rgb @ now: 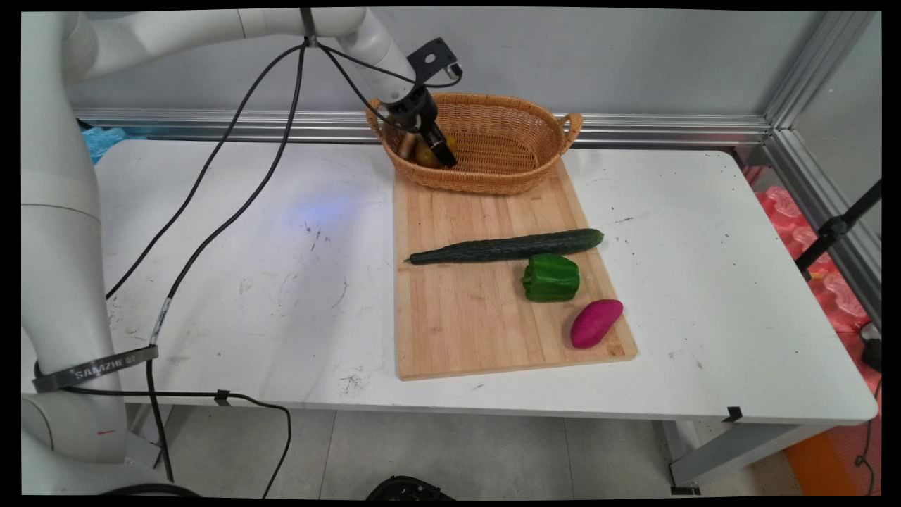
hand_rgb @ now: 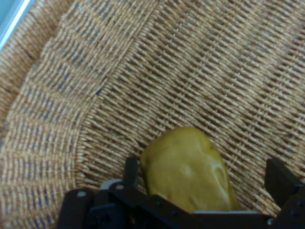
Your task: Pick up the potato from the vegetable basket, then place the picked object on the cutting board
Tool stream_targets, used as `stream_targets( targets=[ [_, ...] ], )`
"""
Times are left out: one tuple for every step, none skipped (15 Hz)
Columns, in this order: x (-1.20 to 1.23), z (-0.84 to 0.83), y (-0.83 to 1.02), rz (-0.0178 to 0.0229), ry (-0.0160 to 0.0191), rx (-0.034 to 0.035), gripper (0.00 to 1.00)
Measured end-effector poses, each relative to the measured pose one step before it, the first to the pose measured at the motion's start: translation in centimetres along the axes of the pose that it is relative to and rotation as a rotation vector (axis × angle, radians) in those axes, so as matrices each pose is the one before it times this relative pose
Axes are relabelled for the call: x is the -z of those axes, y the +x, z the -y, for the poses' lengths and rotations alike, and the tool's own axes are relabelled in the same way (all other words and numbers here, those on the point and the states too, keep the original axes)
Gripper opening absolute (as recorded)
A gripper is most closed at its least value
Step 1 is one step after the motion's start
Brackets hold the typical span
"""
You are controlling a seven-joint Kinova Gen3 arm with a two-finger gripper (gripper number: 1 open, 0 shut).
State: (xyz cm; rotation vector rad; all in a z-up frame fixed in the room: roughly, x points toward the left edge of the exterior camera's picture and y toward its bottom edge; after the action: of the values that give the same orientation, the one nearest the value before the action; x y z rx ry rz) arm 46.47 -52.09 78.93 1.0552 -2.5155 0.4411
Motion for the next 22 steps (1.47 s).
stream_targets(
  targets=[
    [-0.192,-0.008,-0.012,0.00075,-0.00315,0.00186,1.00],
    [-0.104,-0.011,-0.002,0.00014,-0.00217,0.00169,1.00],
    [-0.046,0.005,-0.032,0.00020,-0.00107,0.00179,1.00],
    [-0.046,-0.012,0.008,0.00053,-0.00089,0.00104,1.00],
    [-0.033,-0.016,0.033,0.00048,-0.00054,0.00000,1.00],
    [0.004,-0.023,0.010,0.00151,-0.00030,-0.00025,1.00],
    [0.060,-0.040,0.051,0.00120,-0.00013,-0.00105,1.00],
    [0.133,-0.063,0.027,0.00120,-0.00025,-0.00174,1.00],
    [0.165,-0.096,0.103,-0.00042,-0.00086,-0.00277,0.00],
    [0.107,-0.074,0.090,-0.00013,-0.00078,-0.00222,0.00],
    [0.214,-0.114,0.137,-0.00025,-0.00039,-0.00376,0.00],
    [0.176,-0.066,0.088,-0.00043,0.00031,-0.00240,0.00],
    [0.307,-0.103,0.183,-0.00022,0.00091,-0.00462,0.00],
    [0.369,-0.119,0.229,-0.00038,0.00125,-0.00580,0.00],
    [0.416,-0.119,0.239,-0.00109,0.00136,-0.00506,0.00],
    [0.404,-0.116,0.204,-0.00057,0.00122,-0.00488,0.00],
    [0.267,-0.075,0.140,-0.00074,0.00086,-0.00325,0.00],
    [0.443,-0.138,0.207,-0.00068,0.00103,-0.00570,0.00],
    [0.302,-0.089,0.109,-0.00057,0.00088,-0.00371,0.00],
    [0.498,-0.192,0.257,-0.00188,0.00060,-0.00744,0.00],
    [0.579,-0.257,0.350,-0.00319,-0.00002,-0.00948,0.00],
    [0.648,-0.326,0.360,-0.00444,-0.00115,-0.01039,0.00]
  ],
)
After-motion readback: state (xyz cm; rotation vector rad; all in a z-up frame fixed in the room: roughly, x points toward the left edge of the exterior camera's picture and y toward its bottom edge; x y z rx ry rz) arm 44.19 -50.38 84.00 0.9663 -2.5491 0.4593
